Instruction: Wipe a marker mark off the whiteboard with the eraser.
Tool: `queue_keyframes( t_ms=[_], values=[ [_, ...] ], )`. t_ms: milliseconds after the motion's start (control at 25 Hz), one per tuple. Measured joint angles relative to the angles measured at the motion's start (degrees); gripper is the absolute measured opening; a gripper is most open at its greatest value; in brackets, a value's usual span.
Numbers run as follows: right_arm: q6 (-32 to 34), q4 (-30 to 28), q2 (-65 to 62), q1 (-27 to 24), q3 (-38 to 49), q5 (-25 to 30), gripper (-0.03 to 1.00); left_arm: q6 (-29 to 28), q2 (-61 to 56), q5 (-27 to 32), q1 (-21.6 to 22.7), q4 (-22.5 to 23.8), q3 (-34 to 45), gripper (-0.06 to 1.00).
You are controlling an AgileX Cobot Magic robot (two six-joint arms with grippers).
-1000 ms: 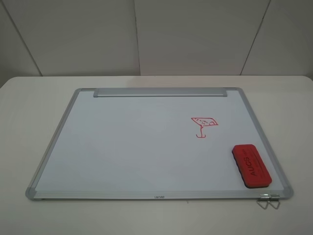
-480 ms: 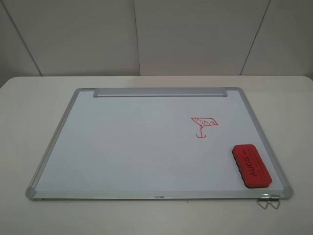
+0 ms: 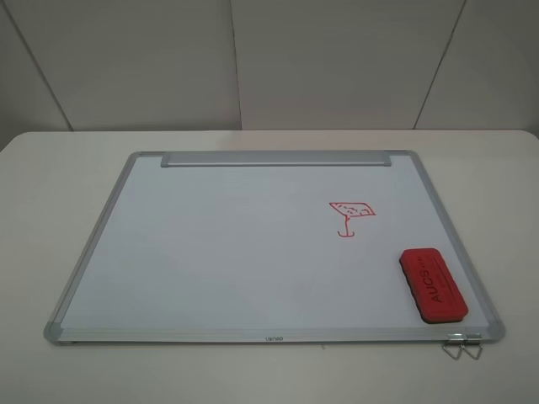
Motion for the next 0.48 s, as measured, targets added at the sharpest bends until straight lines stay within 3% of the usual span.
queue_keyframes(
  t_ms=[480],
  values=[
    [-0.07, 0.18, 0.00, 0.00, 0.00, 0.00, 0.74, 0.00, 0.00, 0.00, 0.00, 0.00, 0.00, 0.78]
  ],
)
